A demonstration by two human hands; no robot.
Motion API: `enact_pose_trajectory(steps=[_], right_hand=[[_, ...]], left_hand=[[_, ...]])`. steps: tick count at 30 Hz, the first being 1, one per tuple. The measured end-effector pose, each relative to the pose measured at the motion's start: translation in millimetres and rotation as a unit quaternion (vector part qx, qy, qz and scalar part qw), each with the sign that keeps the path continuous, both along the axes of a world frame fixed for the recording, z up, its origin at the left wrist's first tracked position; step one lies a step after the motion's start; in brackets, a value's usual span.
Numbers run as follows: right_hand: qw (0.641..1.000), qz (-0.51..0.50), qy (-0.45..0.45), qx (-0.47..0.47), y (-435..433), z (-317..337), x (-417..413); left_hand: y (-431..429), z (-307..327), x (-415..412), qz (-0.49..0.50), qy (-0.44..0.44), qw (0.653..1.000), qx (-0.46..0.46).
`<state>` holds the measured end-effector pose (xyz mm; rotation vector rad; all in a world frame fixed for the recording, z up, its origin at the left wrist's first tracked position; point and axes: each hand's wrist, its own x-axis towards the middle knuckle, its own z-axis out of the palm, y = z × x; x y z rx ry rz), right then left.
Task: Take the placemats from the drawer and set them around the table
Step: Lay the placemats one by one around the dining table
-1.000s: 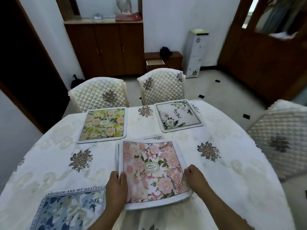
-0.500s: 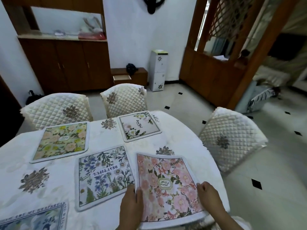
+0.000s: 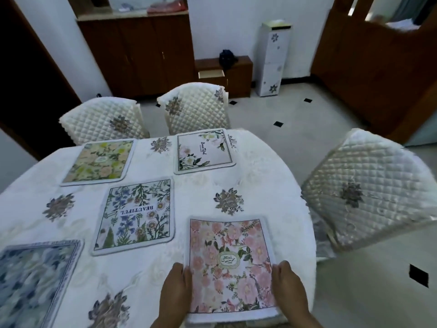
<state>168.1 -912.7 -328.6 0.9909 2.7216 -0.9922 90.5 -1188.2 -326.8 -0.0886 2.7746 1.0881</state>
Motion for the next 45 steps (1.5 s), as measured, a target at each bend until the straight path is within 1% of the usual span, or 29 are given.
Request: enact_pose_trajectory(steps=[4, 10, 13, 15, 16, 18, 20, 22, 23, 25, 27, 30, 32, 35, 38, 41, 43, 45], right_hand=[[0.997, 0.055, -0.044, -0.008, -4, -20, 3], [0.987, 0.124, -0.106, 0.008, -5, -31, 2], [0.982, 0.138, -0.127, 0.029, -9, -33, 4], [0.98, 0.138, -0.129, 0.058, -9, -32, 5], [0.98, 0.141, -0.11, 0.085, -10, -31, 3], [0.97, 0.178, -0.052, 0.154, -15, -30, -6], [0.956, 0.223, -0.012, 0.192, -23, -31, -23], [0.944, 0.267, -0.012, 0.191, -34, -35, -51], [0.94, 0.288, -0.017, 0.181, -40, -38, -66], [0.929, 0.326, -0.015, 0.174, -51, -46, -95], [0.919, 0.348, -0.015, 0.186, -61, -54, -119], [0.916, 0.351, -0.003, 0.194, -68, -67, -132], [0.918, 0.343, 0.016, 0.196, -65, -75, -126], [0.924, 0.315, 0.022, 0.216, -39, -82, -114], [0.935, 0.284, 0.005, 0.211, -13, -83, -101], [0.937, 0.276, -0.018, 0.212, -7, -81, -98], [0.936, 0.282, -0.031, 0.207, -15, -76, -95], [0.923, 0.328, -0.028, 0.201, -29, -73, -79]], left_hand=[[-14, -13, 11, 0.046, -0.006, 0.998, -0.045], [-36, -26, 23, 0.046, -0.017, 0.99, -0.135], [-43, -29, 24, 0.028, -0.069, 0.978, -0.193], [-44, -31, 24, 0.031, -0.079, 0.972, -0.217], [-44, -34, 21, 0.027, -0.073, 0.974, -0.213], [-42, -40, 10, -0.006, -0.032, 0.978, -0.206], [-35, -45, -9, -0.081, 0.016, 0.973, -0.217], [-26, -53, -32, -0.151, 0.046, 0.963, -0.217], [-21, -57, -44, -0.165, 0.059, 0.962, -0.211], [-11, -62, -65, -0.161, 0.065, 0.965, -0.199], [-8, -69, -85, -0.16, 0.073, 0.964, -0.2], [-17, -80, -101, -0.166, 0.079, 0.96, -0.21], [-27, -87, -104, -0.183, 0.091, 0.959, -0.197], [-43, -94, -108, -0.206, 0.11, 0.957, -0.175], [-60, -98, -116, -0.201, 0.114, 0.958, -0.172], [-64, -95, -119, -0.213, 0.118, 0.954, -0.177], [-61, -90, -110, -0.214, 0.106, 0.955, -0.174], [-57, -90, -89, -0.233, 0.09, 0.952, -0.175]])
